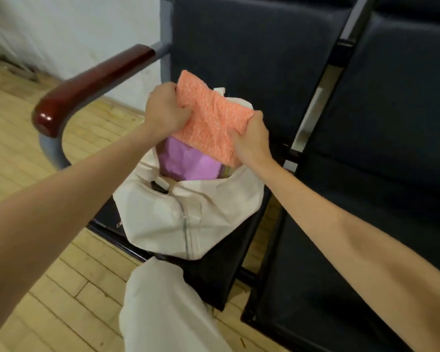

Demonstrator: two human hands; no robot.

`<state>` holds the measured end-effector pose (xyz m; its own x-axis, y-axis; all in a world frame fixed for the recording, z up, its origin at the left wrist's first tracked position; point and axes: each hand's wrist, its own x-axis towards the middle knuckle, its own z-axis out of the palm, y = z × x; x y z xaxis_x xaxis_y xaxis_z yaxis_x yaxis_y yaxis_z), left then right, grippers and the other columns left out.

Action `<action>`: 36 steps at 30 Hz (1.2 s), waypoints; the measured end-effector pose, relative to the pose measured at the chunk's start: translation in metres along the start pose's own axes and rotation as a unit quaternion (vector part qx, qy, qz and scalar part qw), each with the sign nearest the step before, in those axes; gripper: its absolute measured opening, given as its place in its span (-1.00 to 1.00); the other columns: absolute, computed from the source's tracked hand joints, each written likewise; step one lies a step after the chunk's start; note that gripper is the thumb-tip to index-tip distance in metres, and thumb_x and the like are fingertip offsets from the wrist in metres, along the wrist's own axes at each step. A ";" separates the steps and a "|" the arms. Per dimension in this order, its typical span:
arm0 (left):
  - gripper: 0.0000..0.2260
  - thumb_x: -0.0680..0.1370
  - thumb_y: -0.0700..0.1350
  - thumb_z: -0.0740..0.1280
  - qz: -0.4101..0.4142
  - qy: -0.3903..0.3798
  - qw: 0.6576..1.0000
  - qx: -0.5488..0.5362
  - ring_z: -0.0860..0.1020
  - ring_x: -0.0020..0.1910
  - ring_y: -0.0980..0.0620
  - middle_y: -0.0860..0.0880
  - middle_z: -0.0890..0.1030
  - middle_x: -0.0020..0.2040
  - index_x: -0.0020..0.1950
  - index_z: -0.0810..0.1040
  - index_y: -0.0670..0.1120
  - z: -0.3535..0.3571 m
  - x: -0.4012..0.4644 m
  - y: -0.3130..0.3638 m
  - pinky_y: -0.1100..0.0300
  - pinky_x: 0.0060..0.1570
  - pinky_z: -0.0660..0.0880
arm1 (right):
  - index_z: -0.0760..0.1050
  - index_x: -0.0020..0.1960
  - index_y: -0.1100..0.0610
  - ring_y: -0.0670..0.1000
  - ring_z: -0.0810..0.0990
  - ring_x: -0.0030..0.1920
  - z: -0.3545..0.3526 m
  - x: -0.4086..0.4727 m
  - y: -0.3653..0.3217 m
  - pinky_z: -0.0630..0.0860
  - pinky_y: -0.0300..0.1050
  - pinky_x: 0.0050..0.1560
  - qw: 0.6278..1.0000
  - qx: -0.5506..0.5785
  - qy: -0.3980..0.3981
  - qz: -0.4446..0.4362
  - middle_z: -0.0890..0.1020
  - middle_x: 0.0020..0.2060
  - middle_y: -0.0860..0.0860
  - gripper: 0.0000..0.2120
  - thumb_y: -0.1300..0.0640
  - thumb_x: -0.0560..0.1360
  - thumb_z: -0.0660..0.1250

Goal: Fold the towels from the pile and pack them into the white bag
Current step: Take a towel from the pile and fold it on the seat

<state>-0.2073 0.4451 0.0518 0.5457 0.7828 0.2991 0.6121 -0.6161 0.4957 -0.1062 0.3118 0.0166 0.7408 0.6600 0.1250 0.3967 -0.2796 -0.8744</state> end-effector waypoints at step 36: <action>-0.50 0.60 0.22 -0.12 0.139 -0.431 0.832 0.321 0.27 0.37 -0.12 -0.06 0.44 0.26 0.24 0.54 0.12 -0.006 -0.057 -0.095 -0.30 0.42 -0.23 | 0.23 0.46 0.15 0.18 0.41 0.29 0.078 0.052 0.003 0.42 0.01 0.19 0.921 -0.061 -0.334 0.194 0.42 0.31 0.11 -0.38 0.32 0.47 0.36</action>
<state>-0.2998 0.4598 -0.0069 0.7552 0.4198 -0.5034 0.4226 -0.8989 -0.1157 -0.1090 0.3991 -0.0156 0.3576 0.7644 -0.5365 0.2610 -0.6334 -0.7285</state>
